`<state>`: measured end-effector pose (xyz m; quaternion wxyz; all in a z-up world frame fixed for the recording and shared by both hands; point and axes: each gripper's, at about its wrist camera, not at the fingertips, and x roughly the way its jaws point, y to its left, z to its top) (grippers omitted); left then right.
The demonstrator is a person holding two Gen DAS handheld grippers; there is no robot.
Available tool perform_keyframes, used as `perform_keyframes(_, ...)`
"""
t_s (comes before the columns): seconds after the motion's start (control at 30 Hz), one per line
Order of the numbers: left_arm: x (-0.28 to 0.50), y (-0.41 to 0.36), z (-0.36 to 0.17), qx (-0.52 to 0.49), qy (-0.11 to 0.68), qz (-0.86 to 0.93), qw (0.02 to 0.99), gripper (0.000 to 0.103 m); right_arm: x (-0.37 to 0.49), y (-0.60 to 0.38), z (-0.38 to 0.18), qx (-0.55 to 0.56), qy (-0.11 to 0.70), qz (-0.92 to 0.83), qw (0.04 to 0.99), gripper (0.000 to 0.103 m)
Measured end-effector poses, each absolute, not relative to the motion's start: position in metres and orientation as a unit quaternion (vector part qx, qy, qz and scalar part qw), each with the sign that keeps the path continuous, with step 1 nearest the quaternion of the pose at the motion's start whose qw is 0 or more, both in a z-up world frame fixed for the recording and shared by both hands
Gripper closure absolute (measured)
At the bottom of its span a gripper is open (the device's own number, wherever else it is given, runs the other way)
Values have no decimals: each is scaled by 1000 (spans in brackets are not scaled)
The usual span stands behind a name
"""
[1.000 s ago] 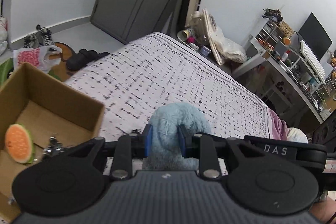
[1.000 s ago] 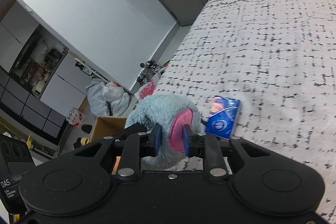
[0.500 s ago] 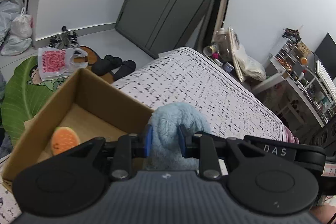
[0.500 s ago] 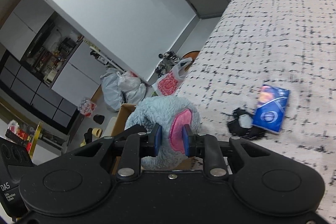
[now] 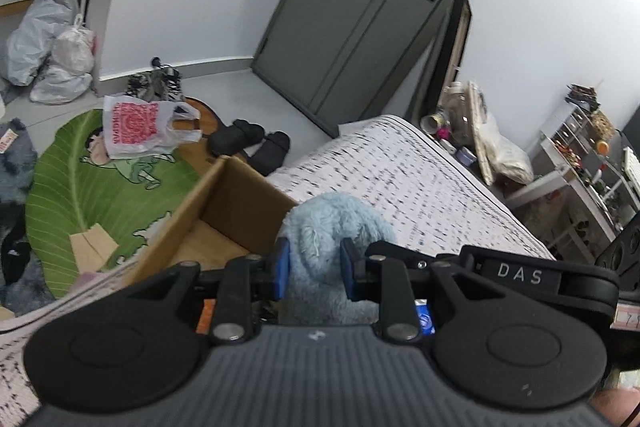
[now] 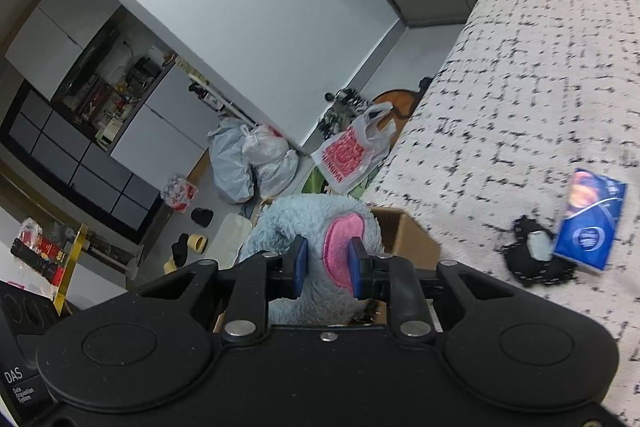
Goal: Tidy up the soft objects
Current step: 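Lift and carry the plush mouse with both tools over the cardboard box, then open both tools to drop the plush mouse into the box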
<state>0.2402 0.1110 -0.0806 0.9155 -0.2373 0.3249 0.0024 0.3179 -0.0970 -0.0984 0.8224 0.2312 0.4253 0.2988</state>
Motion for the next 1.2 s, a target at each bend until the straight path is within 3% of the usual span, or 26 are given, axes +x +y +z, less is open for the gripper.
perform_keyframes(0.43,252,135,-95,-228,339,73,910,75,326,-56,-113,214,448,304,813,75)
perform_keyframes(0.53,250,133,-92,-223,339,76,911,72,323,-61,-107,214,443,304,816,57)
perform_keyframes(0.57,249,132,-91,-223,341,75,910,69,323,-63,-106,213,441,301,818,51)
perform_keyframes(0.7,241,127,-83,-221,331,78,914,60,316,-72,-97,199,431,295,829,48)
perform_keyframes(0.73,238,125,-80,-218,328,82,915,53,313,-77,-94,204,431,295,828,45)
perform_keyframes(0.93,224,113,-64,-215,303,87,924,23,298,-106,-83,214,423,283,834,17)
perform_keyframes(1.03,219,105,-56,-203,296,92,929,17,289,-121,-79,206,420,275,840,0)
perform_keyframes(1.2,215,88,-53,-173,289,95,937,10,278,-150,-82,211,418,258,845,0)
